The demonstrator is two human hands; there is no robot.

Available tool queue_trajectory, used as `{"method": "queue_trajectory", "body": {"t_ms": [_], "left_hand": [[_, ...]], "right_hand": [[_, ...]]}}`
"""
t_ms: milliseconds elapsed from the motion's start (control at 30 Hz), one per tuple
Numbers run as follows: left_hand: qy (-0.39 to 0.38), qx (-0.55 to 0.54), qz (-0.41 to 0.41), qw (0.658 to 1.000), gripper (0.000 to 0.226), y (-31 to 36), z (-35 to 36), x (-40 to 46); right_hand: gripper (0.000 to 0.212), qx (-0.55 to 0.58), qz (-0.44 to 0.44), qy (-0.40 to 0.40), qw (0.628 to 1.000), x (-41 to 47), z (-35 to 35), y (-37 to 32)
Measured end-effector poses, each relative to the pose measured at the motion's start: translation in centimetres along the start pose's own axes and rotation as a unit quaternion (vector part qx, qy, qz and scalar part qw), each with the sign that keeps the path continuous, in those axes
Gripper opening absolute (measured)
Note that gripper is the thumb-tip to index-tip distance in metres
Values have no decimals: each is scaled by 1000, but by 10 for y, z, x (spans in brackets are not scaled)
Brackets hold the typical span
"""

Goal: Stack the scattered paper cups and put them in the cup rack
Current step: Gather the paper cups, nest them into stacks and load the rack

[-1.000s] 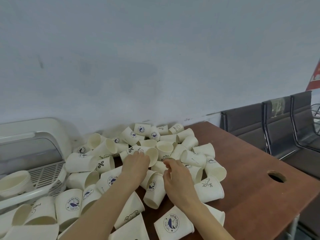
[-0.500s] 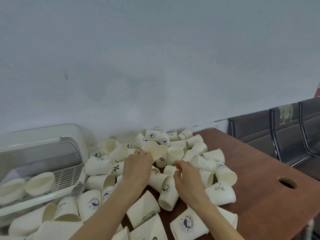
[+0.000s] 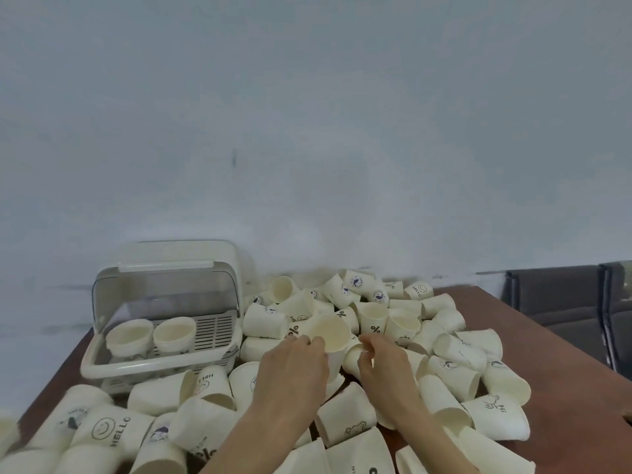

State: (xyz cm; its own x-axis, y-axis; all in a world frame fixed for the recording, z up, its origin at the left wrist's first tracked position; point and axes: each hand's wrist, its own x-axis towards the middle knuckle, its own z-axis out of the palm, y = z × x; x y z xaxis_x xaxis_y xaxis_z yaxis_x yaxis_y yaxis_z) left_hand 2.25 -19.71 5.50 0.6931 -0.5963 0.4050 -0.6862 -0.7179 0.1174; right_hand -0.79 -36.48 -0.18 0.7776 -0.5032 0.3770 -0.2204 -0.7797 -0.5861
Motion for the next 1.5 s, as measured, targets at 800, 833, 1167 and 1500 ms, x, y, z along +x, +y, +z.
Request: {"method": "queue_trajectory", "body": {"t_ms": [800,833,1167,1500], "left_hand": [[-51,-50,-103,992,26,-67,-30,-39],[-51,-49,-103,992,26,-68,-30,-39],[-76,-48,-122,988,23,-84,-29,-39],[-50,-55,-129,989,24,-90,-35,-45]], "right_hand": [[42,-162,-145,-149,965,106,94,-108],[44,-172,-150,-165,960,113,101,-112],[57,-291,-186,-338,875,149,135,-127],[23,-330,-240,-266,873,129,121,-125]]}}
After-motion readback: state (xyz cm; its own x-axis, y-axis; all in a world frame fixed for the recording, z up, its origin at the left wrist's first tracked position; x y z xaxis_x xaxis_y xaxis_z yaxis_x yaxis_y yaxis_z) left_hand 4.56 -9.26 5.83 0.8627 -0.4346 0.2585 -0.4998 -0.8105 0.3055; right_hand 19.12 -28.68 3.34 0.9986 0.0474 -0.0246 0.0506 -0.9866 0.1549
